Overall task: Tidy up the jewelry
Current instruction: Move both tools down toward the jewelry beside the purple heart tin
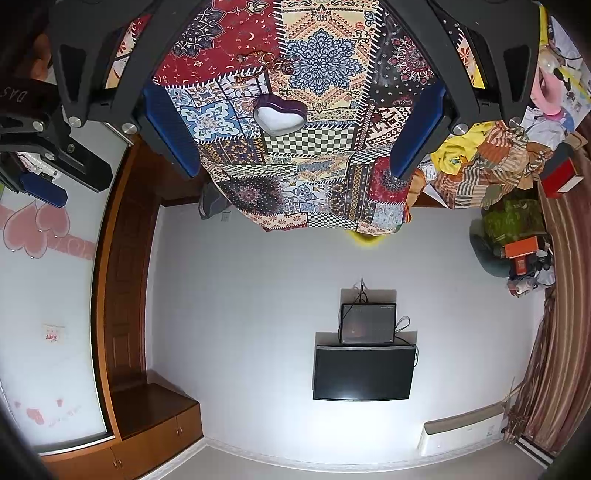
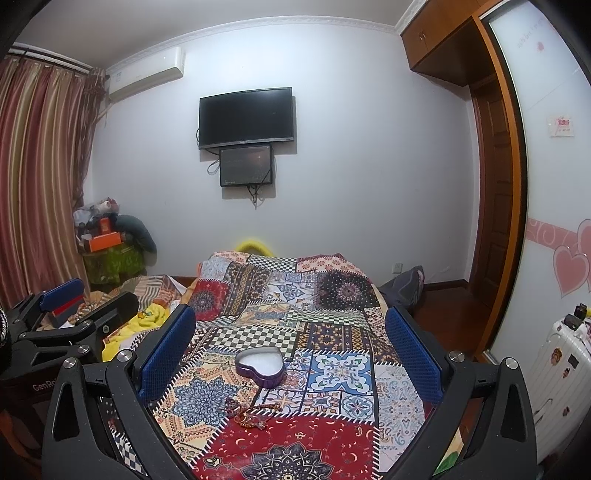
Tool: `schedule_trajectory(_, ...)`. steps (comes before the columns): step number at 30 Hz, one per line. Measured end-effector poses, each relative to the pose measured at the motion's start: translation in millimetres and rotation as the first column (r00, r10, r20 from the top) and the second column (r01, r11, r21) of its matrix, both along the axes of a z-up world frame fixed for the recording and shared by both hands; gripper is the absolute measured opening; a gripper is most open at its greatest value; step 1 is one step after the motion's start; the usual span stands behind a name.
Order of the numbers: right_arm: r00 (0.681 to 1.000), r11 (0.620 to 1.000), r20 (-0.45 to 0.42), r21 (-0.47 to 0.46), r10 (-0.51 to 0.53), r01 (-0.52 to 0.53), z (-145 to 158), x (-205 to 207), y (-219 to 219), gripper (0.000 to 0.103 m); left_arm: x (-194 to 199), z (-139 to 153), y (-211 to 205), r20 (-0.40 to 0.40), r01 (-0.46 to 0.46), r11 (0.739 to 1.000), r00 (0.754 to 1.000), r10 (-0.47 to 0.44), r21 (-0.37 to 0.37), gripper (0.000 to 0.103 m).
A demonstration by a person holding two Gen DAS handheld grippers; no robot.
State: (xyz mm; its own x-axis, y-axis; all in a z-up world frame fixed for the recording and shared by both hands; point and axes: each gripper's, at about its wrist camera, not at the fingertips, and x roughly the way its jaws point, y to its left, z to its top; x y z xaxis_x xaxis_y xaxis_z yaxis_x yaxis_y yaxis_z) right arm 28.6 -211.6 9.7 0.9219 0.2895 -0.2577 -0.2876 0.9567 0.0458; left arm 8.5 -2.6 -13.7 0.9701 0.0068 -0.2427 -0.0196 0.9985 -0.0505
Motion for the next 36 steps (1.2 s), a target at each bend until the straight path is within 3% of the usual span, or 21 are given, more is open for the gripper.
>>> schedule_trajectory(12, 0.999, 1.0, -0.042, -0.023, -0.01, 0.009, -9.4, 14.6, 4.8, 0.102, 20.8, -6.4, 7.4, -0.049, 0.0, 1.0, 0.999, 0.0, -0.014, 0.103)
schedule_trajectory(22, 0.987, 0.994, -0.158, -0.109, -0.037, 0.02, -46.3, 50.3, 11.2, 0.102, 64.9, -45.2, 29.9, -0.19, -0.032, 0.999, 0.981, 0.027, -0.023, 0.103)
schedule_trajectory(26, 0.975, 0.988, -0.221, -0.153, -0.039, 0.005, -64.3, 64.8, 12.9, 0.102, 84.1, -71.8, 44.4, -0.28, -0.052, 0.998, 0.959, 0.041, -0.032, 0.103)
schedule_trajectory(36, 0.915, 0.973, -0.404, -0.204, 0.014, -0.104, -119.5, 97.4, 25.3, 0.101, 127.0, -138.8, 52.0, -0.514, 0.032, 0.999, 0.856, -0.05, -0.044, 0.077)
